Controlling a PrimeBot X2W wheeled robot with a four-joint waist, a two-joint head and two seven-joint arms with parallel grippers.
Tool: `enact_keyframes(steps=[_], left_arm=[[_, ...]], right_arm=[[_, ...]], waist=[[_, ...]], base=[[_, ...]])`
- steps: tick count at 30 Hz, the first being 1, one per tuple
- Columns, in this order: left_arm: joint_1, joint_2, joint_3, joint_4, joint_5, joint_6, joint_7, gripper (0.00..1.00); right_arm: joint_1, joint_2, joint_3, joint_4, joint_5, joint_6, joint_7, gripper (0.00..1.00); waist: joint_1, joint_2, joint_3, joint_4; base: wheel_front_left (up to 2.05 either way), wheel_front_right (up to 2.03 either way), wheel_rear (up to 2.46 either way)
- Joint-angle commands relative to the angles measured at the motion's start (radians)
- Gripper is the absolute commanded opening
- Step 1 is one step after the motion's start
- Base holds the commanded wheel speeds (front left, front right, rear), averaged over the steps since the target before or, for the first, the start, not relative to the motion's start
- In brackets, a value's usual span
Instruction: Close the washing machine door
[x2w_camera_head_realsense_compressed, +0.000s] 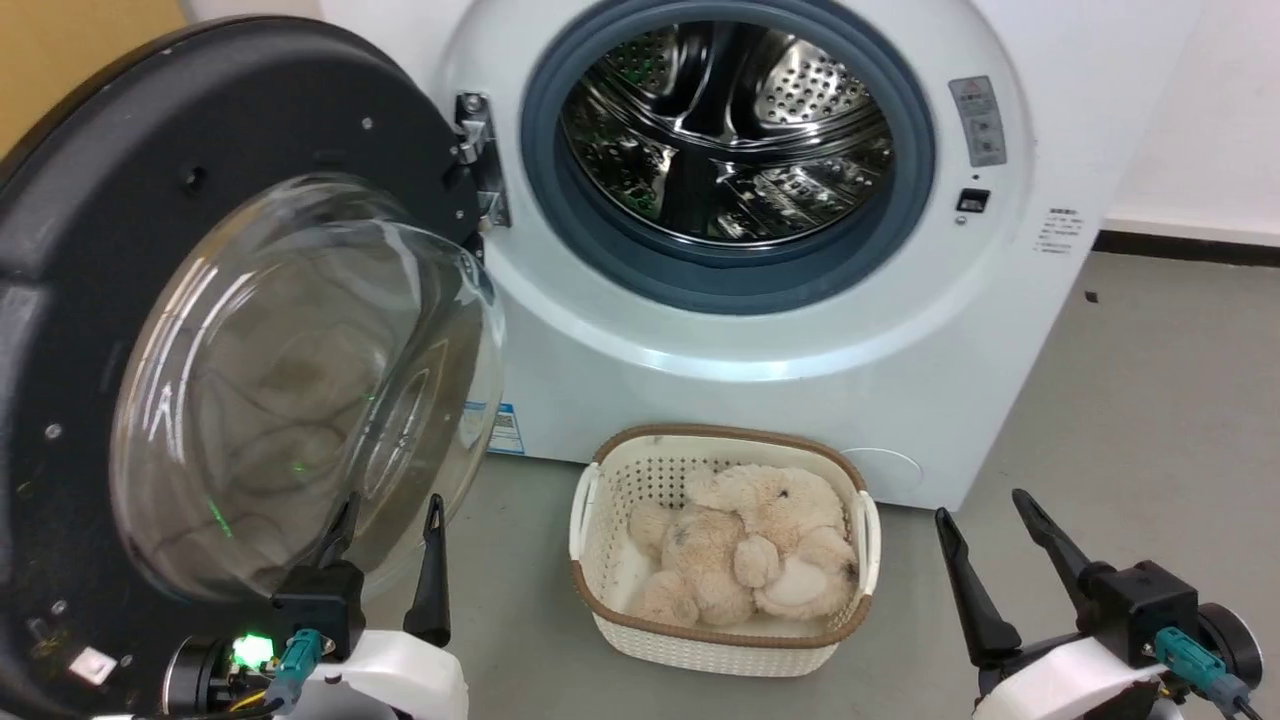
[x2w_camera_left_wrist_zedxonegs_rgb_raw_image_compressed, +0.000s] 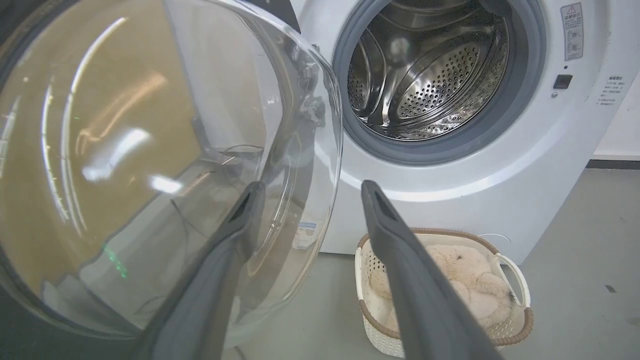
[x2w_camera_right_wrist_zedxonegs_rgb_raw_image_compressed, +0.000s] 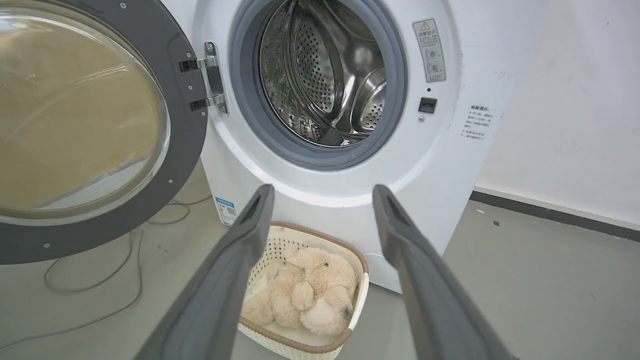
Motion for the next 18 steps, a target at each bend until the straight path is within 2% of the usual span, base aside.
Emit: enact_keyframes(steps=[1,18], left_arm=[[0.007,0.005,-0.003,0.003,-0.005,0.005,-0.011,1.0],[0.015,0.014,-0.009,0.001,-0.012,0.027,-0.046,1.0]], right_arm=[[0.011,0.001,0.004,0.003,0.014,0.0,-0.01,1.0],[0.016,0.002,0.027,0.011,0.034,0.0,-0.045,1.0]], waist=[[0.0,-0.0001,-0.002,0.012],[0.0,-0.0001,0.001,0.121]], base=[[0.0,0.0,0.0],[0.0,0.0,0.0]])
